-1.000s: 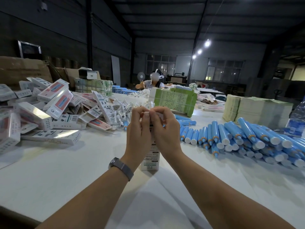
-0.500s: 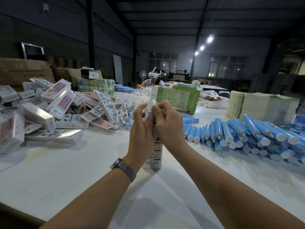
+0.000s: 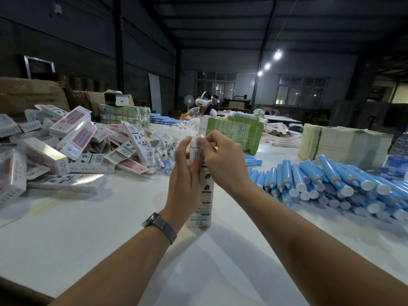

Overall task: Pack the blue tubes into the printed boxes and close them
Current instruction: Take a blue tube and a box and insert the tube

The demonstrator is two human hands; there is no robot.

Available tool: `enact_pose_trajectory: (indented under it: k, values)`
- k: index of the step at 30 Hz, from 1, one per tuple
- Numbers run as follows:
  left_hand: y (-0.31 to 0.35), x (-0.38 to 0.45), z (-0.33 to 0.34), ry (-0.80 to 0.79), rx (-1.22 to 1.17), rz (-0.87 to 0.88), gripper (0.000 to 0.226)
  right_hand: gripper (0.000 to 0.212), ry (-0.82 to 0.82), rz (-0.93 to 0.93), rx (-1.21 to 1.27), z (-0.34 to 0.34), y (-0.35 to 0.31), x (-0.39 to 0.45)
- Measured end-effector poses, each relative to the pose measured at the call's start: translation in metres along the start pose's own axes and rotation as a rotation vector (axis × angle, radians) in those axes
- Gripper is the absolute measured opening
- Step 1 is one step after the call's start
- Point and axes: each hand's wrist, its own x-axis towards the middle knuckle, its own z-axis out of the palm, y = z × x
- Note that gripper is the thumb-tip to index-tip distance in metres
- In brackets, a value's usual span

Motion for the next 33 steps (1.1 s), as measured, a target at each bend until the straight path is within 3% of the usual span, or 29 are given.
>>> enact_pose_trajectory:
  k: [23, 33]
  values:
    - [-0.0012, 0.0051, 0.0, 0.028, -0.016, 0.031, 0.012, 0.029, -0.046, 0.045, 0.104, -0.0039, 0.0005, -0.0047]
    - [-0.0003, 0.0036, 0.002, 0.042, -0.012, 0.069, 0.013, 0.029, -0.014, 0.211, 0.427, 0.0035, -0.0058, -0.01]
